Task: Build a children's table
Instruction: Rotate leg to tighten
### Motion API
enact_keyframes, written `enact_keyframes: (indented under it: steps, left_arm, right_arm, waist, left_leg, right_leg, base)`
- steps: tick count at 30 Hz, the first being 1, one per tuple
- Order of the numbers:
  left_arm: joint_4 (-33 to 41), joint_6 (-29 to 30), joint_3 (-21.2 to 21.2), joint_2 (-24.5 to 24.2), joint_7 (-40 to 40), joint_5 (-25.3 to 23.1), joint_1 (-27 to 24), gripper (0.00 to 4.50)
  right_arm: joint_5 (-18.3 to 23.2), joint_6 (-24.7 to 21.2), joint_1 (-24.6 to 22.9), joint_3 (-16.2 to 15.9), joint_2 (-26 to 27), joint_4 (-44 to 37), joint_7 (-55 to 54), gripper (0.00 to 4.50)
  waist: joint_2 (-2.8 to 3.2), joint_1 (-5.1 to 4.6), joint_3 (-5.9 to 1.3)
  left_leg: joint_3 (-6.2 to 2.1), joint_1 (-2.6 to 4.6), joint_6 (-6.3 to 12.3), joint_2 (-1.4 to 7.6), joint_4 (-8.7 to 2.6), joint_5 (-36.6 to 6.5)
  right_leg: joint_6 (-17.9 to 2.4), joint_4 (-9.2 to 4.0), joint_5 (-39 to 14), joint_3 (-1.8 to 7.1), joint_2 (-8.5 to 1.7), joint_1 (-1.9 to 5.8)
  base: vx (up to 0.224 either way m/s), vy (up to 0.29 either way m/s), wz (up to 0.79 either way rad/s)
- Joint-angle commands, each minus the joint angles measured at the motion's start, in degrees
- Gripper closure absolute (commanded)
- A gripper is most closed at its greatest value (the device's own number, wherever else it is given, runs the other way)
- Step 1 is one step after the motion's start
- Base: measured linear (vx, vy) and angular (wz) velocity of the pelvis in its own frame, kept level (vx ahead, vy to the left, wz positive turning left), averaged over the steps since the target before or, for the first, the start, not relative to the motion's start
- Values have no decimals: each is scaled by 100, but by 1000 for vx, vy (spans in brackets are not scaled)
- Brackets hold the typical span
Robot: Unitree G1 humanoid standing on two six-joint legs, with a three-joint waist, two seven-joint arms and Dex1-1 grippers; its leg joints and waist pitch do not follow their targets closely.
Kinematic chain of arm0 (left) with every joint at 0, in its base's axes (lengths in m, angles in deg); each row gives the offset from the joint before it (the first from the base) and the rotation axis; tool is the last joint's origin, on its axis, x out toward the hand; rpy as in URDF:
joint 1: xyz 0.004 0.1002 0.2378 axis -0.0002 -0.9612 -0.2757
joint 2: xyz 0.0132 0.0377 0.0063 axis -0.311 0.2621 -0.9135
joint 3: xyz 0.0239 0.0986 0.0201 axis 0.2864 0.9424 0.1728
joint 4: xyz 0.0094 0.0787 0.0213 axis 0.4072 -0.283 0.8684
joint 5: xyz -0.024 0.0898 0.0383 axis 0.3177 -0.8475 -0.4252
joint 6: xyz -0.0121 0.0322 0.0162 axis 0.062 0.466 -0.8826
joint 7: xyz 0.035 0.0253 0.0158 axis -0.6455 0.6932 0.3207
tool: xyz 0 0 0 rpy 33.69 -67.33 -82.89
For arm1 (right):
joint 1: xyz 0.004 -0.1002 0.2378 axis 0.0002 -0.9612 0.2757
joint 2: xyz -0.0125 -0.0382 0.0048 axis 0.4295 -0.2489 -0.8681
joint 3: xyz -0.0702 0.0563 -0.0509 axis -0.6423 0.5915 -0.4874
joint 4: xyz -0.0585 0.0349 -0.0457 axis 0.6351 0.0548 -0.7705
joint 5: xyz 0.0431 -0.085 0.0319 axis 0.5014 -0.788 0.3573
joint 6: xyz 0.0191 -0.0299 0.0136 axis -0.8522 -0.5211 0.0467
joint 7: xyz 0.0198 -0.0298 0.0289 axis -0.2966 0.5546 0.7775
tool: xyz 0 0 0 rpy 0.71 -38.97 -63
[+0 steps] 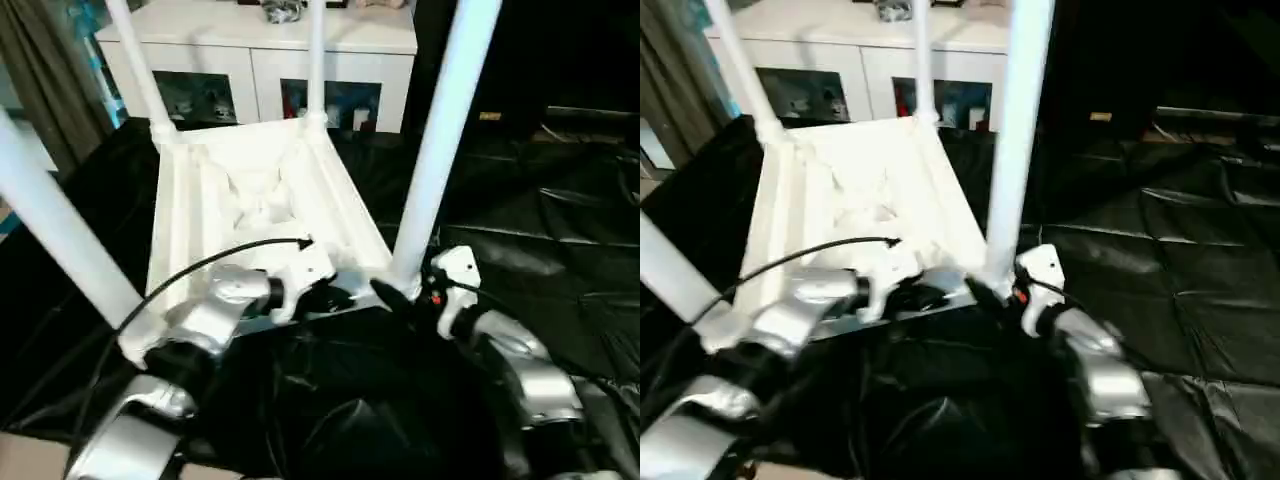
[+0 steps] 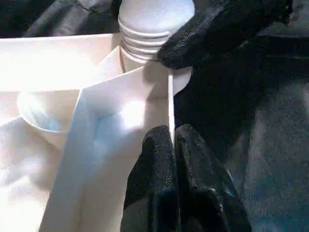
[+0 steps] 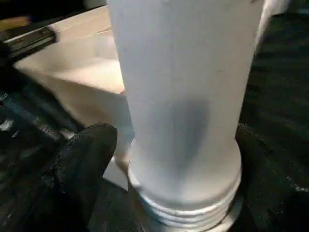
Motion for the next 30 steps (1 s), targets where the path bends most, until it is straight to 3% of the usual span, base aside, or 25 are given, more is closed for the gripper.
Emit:
enact_keyframes:
  steps: [1, 3, 5, 7, 12, 18, 23, 24, 25, 26, 27, 28, 29, 30]
  left_arm:
    - [40, -94, 237, -23, -446, 81, -137, 450]
    - [156, -92, 212, -226, -978, 262, -196, 450]
    - [177, -79, 190, -277, -1094, 297, -198, 450]
    - [176, -84, 181, -301, -1146, 303, -198, 450]
    - [201, -121, 181, -405, -1386, 377, -201, 450]
    - [228, -107, 174, -433, -1471, 383, -221, 450]
    - [16, -181, 138, -320, -843, 114, -158, 450]
    - [-124, -183, 147, -222, -422, -55, -92, 450]
    - [-129, -181, 147, -218, -407, -60, -90, 450]
    - [-207, -139, 140, -134, -151, -136, -53, 450]
    - [-257, -43, 101, 39, 131, -154, -27, 450]
    - [-337, 76, 84, 325, 559, -207, 18, 450]
    - [-347, 88, 84, 358, 607, -214, 24, 450]
    - [-363, 113, 91, 430, 706, -234, 34, 450]
  right_arm:
    - [122, -167, -103, -507, -63, -166, 675, 56]
    - [151, -224, -142, -502, -452, -286, 1224, 56]
    - [124, -218, -139, -508, -567, -300, 1369, 56]
    - [94, -202, -135, -517, -634, -294, 1446, 56]
    - [213, -253, -67, -543, -756, -340, 1649, 85]
    - [287, -321, -109, -559, -775, -423, 1799, 140]
    - [385, -490, -281, -461, -501, -364, 1461, 161]
    - [252, -396, -309, -466, -340, -194, 1139, 165]
    - [244, -390, -309, -464, -332, -185, 1120, 165]
    - [122, -315, -293, -420, -184, -23, 769, 166]
    - [20, -275, -242, -309, 60, 194, 246, 166]
    - [-71, -239, -138, -100, 468, 495, -595, 167]
    - [-80, -236, -125, -76, 516, 529, -692, 167]
    - [-94, -232, -96, -16, 623, 596, -913, 168]
  waist:
    - [-67, 36, -289]
    - [-52, 78, -306]
    - [-50, 110, -306]
    - [-58, 136, -302]
    - [-52, 148, -272]
    - [-62, 155, -283]
    - [-63, 184, -282]
    - [-68, 175, -251]
    - [-68, 175, -251]
    - [-69, 164, -219]
    - [-71, 157, -211]
    - [-65, 113, -184]
    - [-65, 113, -184]
    - [-68, 42, -165]
  left_leg:
    - [-185, 35, 405, 363, -425, -1133]
    - [-145, 34, 611, 367, -372, -786]
    - [-129, 39, 689, 375, -352, -725]
    - [-133, 45, 665, 384, -359, -779]
    - [-152, 67, 395, 394, -411, -1156]
    - [-146, 66, 387, 393, -400, -1055]
    - [-146, 63, 443, 392, -389, -994]
    - [-145, 71, 360, 394, -418, -1188]
    - [-145, 71, 360, 394, -418, -1188]
    - [-164, 116, 138, 384, -453, -1642]
    - [-174, 121, 71, 382, -467, -1748]
    - [-208, 137, -120, 379, -503, -2055]
    - [-208, 137, -120, 379, -503, -2055]
    - [-266, 143, -290, 360, -530, -2374]
  right_leg:
    - [-1484, -366, -503, 227, -364, 203]
    - [-1664, -288, 95, 207, -339, 224]
    - [-1745, -267, 246, 198, -347, 210]
    - [-1759, -276, 83, 194, -368, 213]
    - [-1629, -339, -650, 207, -371, 203]
    - [-1649, -318, -468, 210, -367, 205]
    - [-1650, -321, -439, 210, -380, 204]
    - [-1576, -367, -791, 219, -378, 174]
    - [-1576, -367, -791, 219, -378, 174]
    - [-1430, -443, -1550, 231, -401, 144]
    - [-1357, -471, -1789, 236, -407, 138]
    - [-1181, -520, -2359, 239, -416, 99]
    - [-1181, -520, -2359, 239, -416, 99]
    - [-939, -578, -2958, 211, -427, 84]
  base:
    - [0, 0, 0]
    - [0, 0, 0]
    - [0, 0, 0]
    - [0, 0, 0]
    - [0, 0, 0]
    - [0, 0, 0]
    - [0, 0, 0]
    - [0, 0, 0]
    - [0, 0, 0]
    - [0, 0, 0]
    - [-53, 1, 1]
    - [-53, 1, 1]
    - [-64, 7, -3]
    - [-69, 16, -8]
